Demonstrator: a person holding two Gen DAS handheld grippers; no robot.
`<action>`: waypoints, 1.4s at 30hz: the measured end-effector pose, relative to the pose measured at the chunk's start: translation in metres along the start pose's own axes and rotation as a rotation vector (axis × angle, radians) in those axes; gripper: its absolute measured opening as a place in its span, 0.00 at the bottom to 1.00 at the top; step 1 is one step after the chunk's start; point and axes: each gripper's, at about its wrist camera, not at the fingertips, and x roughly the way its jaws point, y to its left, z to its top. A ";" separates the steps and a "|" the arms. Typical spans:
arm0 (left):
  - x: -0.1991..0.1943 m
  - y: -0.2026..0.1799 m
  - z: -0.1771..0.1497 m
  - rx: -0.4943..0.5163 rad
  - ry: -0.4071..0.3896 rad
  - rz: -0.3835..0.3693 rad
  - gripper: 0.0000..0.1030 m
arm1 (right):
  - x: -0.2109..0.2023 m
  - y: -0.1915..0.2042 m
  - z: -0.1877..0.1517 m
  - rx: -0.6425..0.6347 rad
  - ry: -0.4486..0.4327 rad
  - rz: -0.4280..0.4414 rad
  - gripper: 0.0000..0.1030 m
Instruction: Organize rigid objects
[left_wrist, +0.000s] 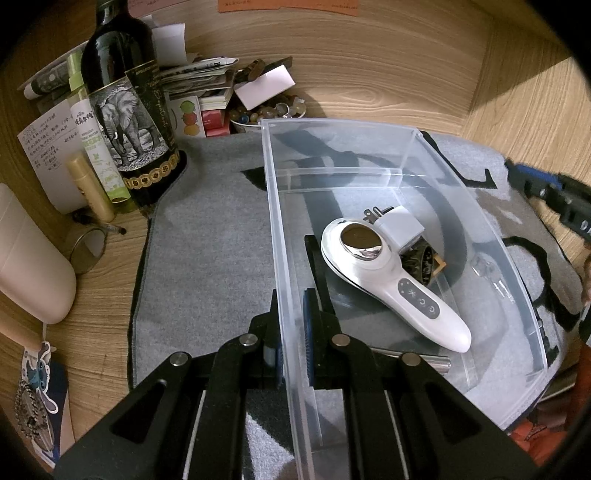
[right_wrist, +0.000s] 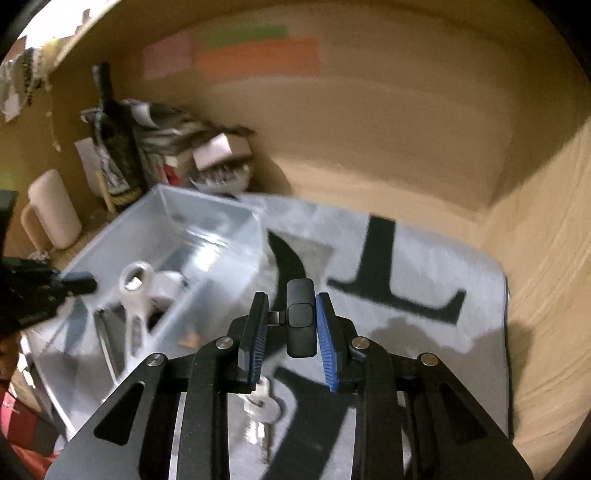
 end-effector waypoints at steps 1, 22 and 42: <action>0.000 0.000 0.000 0.000 0.000 0.000 0.08 | -0.003 0.005 0.004 -0.007 -0.014 0.005 0.23; 0.000 -0.002 0.000 -0.001 -0.001 -0.001 0.08 | 0.024 0.100 0.016 -0.188 0.027 0.221 0.23; 0.001 -0.004 0.002 -0.002 -0.004 -0.007 0.08 | 0.050 0.132 -0.009 -0.258 0.199 0.297 0.23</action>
